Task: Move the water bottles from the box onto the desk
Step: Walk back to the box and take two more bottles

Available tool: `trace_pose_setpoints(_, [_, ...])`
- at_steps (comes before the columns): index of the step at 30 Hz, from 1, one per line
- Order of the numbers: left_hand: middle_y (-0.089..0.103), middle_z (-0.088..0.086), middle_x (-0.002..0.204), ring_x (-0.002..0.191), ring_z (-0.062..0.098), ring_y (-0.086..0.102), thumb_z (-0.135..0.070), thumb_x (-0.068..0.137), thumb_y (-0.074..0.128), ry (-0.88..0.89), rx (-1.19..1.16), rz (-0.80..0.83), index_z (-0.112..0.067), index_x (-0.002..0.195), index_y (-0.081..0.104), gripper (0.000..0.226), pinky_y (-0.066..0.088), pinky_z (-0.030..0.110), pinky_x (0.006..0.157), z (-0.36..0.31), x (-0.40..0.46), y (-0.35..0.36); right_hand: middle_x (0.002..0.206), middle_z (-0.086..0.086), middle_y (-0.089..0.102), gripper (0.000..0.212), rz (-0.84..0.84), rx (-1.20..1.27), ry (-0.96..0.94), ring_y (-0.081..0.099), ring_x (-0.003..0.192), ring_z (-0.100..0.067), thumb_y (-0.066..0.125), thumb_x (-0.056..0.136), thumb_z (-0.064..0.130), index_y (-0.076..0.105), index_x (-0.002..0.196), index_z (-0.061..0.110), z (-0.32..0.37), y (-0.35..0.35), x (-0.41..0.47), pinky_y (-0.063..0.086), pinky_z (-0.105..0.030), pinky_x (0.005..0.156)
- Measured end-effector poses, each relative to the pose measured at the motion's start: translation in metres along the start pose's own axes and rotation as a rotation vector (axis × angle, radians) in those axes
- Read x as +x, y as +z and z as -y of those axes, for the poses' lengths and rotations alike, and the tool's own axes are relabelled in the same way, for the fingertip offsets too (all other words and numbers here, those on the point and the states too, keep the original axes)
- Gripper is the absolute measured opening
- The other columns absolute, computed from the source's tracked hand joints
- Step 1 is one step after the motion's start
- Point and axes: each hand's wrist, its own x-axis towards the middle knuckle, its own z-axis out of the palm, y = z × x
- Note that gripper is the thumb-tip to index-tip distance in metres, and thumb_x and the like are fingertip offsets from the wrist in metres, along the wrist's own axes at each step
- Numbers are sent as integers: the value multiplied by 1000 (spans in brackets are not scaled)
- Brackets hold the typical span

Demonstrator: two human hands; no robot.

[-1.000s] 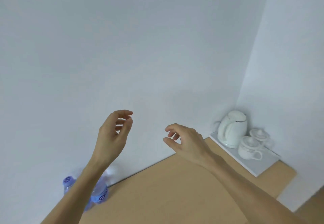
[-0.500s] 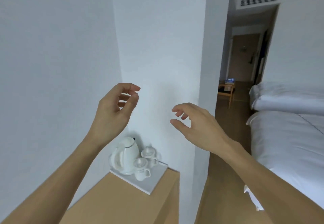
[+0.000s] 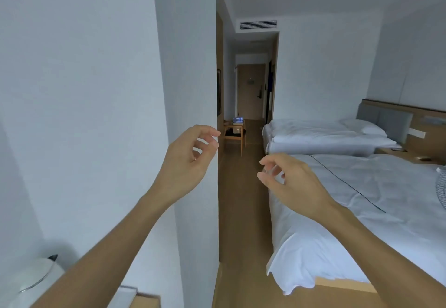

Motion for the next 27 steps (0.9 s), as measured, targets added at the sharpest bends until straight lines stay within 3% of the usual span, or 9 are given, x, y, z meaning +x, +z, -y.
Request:
trace_pose_setpoints(9, [60,-18,95,88,6,61,-24,96,55,22,-54,-32,-35,105,57,15,48,5,72,90,138,101,101,21,55,28,-47,-92,51,57,87,-2,59,91,45,56,117,34,-107,27,128,53,-22,78])
trace_pose_setpoints(15, [57,-23,96,89,5,62,-26,96,54,-14,-56,-3,-35,108,56,15,50,9,70,158,216,173,101,20,54,29,-62,-110,117,55,84,2,57,92,47,55,118,34,-193,55,200,53,-23,81])
trace_pose_setpoints(22, [63,-12,102,94,10,63,-27,96,53,-50,-25,22,-32,111,59,16,55,21,81,242,298,262,104,17,57,29,-36,-84,136,57,88,-3,58,92,45,56,118,33,-311,96,291,54,-26,79])
trace_pose_setpoints(27, [63,-13,100,92,11,65,-31,96,53,-73,60,83,-33,115,57,19,55,23,78,291,373,312,106,14,58,28,14,-34,105,58,93,-5,58,92,43,56,118,31,-377,111,382,53,-27,79])
